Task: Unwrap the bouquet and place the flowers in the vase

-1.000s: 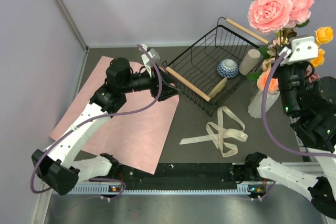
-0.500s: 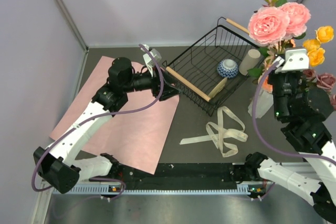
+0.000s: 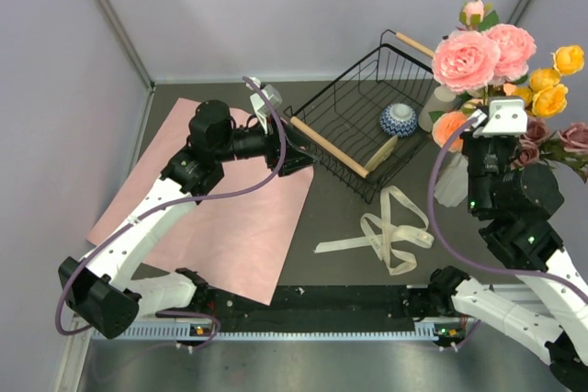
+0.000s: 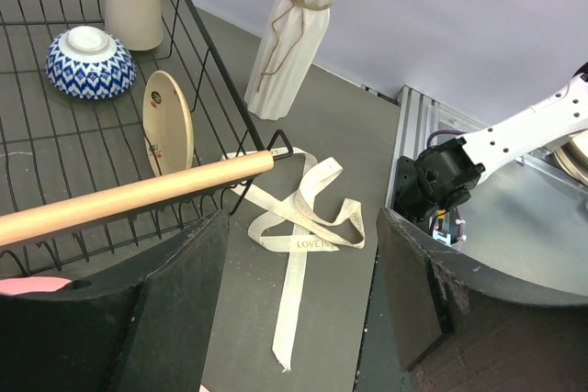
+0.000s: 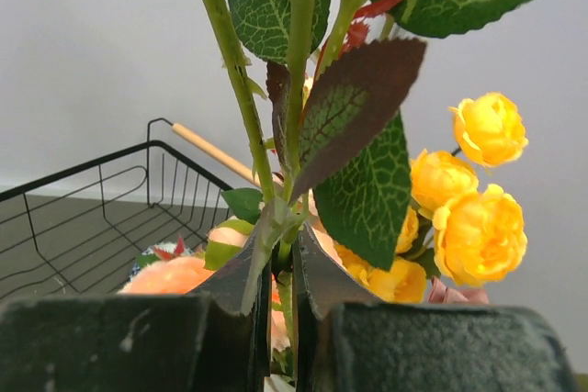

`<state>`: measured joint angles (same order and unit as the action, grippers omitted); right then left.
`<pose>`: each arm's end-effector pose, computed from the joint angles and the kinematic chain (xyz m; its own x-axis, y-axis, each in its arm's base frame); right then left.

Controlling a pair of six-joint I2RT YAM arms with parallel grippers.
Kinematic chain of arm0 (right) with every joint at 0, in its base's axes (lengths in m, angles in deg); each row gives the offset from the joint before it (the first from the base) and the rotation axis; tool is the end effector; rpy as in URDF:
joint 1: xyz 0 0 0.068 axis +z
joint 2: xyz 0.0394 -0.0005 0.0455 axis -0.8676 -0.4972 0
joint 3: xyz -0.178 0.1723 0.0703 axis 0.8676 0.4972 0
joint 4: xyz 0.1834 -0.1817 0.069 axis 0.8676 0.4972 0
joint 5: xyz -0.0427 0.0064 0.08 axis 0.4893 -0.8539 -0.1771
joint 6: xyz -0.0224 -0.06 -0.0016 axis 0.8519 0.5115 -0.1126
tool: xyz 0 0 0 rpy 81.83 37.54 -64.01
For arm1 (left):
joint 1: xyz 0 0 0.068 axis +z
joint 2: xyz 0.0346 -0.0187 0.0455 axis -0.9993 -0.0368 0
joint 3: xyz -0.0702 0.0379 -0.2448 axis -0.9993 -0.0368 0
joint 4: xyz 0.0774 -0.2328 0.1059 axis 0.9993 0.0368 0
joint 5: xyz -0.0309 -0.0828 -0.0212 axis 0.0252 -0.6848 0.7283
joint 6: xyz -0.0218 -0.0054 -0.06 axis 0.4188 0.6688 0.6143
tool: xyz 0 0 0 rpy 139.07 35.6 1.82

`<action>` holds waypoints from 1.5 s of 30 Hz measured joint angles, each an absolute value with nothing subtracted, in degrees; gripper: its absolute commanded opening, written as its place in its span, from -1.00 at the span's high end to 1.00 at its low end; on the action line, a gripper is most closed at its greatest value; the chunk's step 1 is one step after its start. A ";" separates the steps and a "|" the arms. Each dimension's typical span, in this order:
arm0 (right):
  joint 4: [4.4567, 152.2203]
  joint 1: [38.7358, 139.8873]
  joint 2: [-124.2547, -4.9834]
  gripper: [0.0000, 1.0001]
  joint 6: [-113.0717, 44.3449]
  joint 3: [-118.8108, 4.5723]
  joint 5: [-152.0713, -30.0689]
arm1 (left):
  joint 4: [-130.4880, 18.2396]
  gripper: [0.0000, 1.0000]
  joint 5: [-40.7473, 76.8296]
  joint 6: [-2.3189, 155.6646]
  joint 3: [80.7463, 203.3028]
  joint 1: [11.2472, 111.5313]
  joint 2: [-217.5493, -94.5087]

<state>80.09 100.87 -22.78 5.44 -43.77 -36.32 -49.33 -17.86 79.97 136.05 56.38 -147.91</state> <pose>0.1269 0.0613 0.4621 0.1834 -0.3311 -0.9256 0.2096 0.9331 -0.2923 0.2252 -0.1786 0.3865 -0.3311 -0.0131 -0.9435 0.9114 0.2544 -0.3233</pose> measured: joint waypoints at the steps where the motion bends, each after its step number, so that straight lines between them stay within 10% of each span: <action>1: 79.33 100.63 -21.82 1.00 5.36 -42.87 -36.08 | -49.33 -0.42 -17.86 79.97 136.05 56.38 -147.91; 45: 70.89 88.48 -16.99 1.00 -5.40 -25.58 -33.82 | -50.60 -0.42 -19.06 80.45 135.81 56.40 -147.91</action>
<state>70.89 88.48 -16.99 -5.40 -25.58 -33.82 -50.60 -19.06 80.45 135.81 56.40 -147.91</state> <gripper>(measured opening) 0.045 0.710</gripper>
